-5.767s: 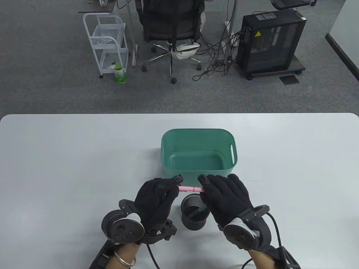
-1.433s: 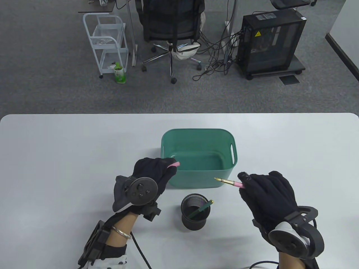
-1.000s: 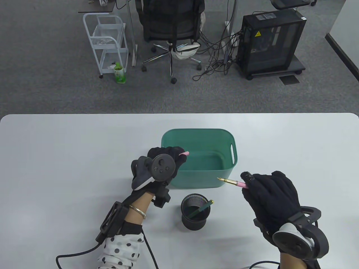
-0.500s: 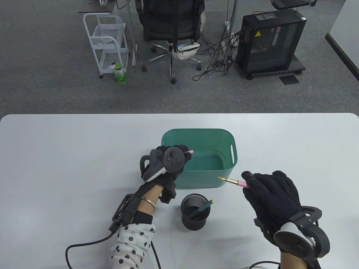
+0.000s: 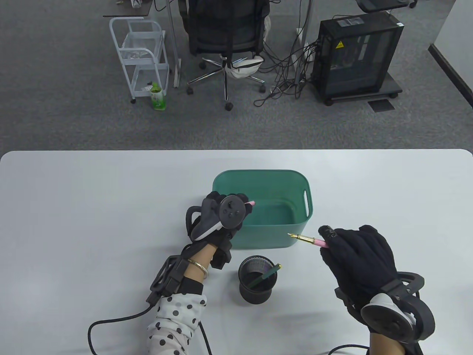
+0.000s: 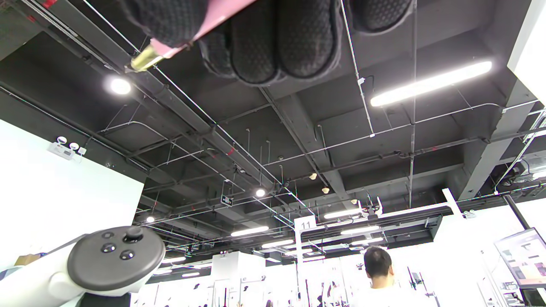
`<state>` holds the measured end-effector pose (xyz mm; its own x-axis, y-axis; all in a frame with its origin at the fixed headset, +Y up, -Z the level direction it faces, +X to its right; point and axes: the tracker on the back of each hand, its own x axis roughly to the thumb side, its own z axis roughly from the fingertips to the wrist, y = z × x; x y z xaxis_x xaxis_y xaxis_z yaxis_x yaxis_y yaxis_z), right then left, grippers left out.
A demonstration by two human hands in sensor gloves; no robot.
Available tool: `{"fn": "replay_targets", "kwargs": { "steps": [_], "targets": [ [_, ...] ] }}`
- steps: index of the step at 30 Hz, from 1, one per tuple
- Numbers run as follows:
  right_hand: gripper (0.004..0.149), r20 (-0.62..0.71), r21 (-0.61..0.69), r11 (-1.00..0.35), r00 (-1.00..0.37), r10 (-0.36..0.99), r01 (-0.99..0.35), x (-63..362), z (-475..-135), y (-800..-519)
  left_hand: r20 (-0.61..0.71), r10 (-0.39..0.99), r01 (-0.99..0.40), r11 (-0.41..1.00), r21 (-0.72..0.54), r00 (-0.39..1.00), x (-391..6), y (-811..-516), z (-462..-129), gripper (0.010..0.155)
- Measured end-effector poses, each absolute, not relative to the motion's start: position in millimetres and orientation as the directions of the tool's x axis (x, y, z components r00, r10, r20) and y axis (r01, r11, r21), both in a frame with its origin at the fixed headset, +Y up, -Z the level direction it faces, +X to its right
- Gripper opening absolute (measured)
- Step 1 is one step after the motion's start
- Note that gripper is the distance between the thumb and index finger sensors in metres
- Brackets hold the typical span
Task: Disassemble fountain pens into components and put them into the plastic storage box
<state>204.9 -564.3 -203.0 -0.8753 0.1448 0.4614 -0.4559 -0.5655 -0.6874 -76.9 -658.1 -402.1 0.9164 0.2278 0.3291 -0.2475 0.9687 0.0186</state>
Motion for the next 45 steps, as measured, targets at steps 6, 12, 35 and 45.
{"fn": "replay_targets", "kwargs": {
  "steps": [6,12,35,45],
  "targets": [
    [0.045,0.464,-0.687,-0.563,-0.874,0.147,-0.46,205.4,-202.7,-564.3,0.332,0.224,-0.247,0.969,0.029,0.917,-77.5,-658.9,-400.6,0.046],
    [0.045,0.463,-0.685,-0.567,-0.874,0.145,-0.457,205.1,-203.2,-564.8,0.352,0.217,-0.248,0.968,0.047,0.911,-79.9,-656.1,-393.7,0.054],
    [0.045,0.464,-0.66,-0.621,-0.879,0.106,-0.423,190.6,-210.6,-572.3,0.516,0.152,-0.317,0.916,0.247,0.843,-96.4,-603.1,-308.3,0.07],
    [0.045,0.463,-0.645,-0.656,-0.883,0.073,-0.392,180.8,-214.7,-578.0,0.54,0.128,-0.336,0.891,0.306,0.832,-111.1,-612.3,-257.8,0.072]
  ]
}}
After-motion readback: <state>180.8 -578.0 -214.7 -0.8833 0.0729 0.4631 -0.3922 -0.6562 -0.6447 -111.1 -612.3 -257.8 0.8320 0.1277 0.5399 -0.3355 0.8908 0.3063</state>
